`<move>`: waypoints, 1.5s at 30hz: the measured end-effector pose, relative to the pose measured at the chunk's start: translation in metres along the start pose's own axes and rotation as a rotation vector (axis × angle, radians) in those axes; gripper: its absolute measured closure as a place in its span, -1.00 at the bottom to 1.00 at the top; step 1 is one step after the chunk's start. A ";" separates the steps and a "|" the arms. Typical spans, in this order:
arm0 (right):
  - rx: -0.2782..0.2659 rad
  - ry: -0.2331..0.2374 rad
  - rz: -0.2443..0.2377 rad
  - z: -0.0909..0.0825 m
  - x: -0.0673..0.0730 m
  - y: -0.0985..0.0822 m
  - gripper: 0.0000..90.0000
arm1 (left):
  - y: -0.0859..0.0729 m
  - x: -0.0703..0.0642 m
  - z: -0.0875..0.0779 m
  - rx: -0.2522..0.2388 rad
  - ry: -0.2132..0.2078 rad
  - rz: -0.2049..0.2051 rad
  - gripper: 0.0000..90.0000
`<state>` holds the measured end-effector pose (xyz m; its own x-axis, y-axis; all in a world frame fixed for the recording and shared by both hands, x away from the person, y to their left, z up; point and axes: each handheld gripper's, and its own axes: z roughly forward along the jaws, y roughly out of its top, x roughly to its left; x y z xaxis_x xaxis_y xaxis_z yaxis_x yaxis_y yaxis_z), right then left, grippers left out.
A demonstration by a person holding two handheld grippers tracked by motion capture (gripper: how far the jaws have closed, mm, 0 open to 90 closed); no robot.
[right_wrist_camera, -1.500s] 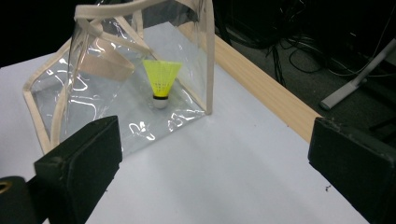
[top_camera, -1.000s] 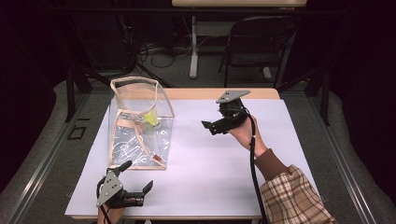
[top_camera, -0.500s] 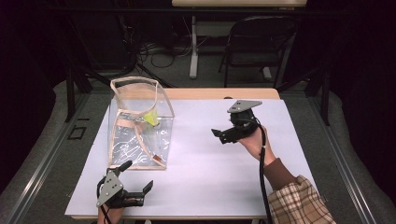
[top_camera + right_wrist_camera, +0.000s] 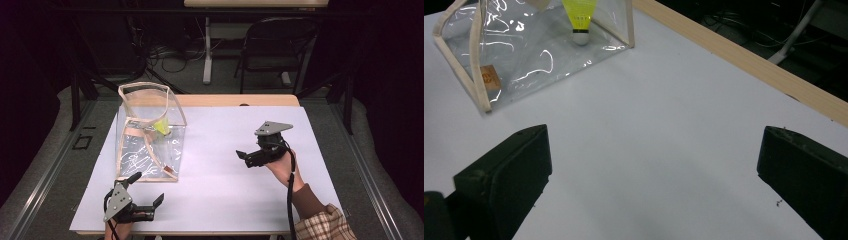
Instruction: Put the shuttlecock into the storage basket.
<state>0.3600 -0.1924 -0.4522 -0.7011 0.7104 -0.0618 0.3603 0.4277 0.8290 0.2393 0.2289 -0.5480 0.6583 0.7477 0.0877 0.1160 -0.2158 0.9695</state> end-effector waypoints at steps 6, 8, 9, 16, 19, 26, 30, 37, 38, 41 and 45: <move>-0.004 -0.005 0.009 -0.007 0.004 -0.014 -0.99 | 0.000 0.000 0.000 0.002 0.000 0.000 -0.99; -0.005 -0.008 0.011 -0.009 0.005 -0.017 -0.99 | 0.000 0.000 0.000 0.002 0.001 -0.001 -0.99; -0.006 -0.008 0.010 -0.010 0.005 -0.019 -0.99 | 0.000 0.000 0.000 0.002 0.001 0.000 -0.99; -0.006 -0.017 0.008 -0.016 0.011 -0.030 -0.99 | 0.000 0.000 0.000 0.004 0.000 0.003 -0.99; -0.006 -0.021 0.008 -0.019 0.014 -0.035 -0.99 | 0.000 0.000 0.000 0.003 0.001 0.000 -0.99; -0.034 -0.030 -0.006 -0.029 0.021 -0.044 -0.99 | 0.000 0.000 0.001 0.006 0.001 0.001 -0.99; -0.047 -0.036 -0.011 -0.034 0.023 -0.051 -0.99 | 0.000 0.000 0.001 0.008 0.001 0.000 -0.99; -0.065 -0.049 -0.019 -0.040 0.027 -0.063 -0.99 | -0.001 0.000 0.001 0.008 0.002 -0.001 -0.99; -0.068 -0.052 -0.019 -0.041 0.028 -0.065 -0.99 | -0.001 0.000 0.001 0.008 0.002 0.000 -0.99; -0.078 -0.061 -0.032 -0.044 0.032 -0.071 -0.99 | -0.001 0.000 0.001 0.008 0.002 -0.001 -0.99; -0.091 -0.067 -0.049 -0.047 0.035 -0.081 -0.99 | -0.001 0.000 0.002 0.011 0.001 0.000 -0.99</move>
<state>0.2777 -0.2285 -0.4956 -0.6729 0.7268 -0.1376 0.2676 0.4126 0.8707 0.2401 0.2277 -0.5492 0.6574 0.7483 0.0884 0.1235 -0.2228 0.9670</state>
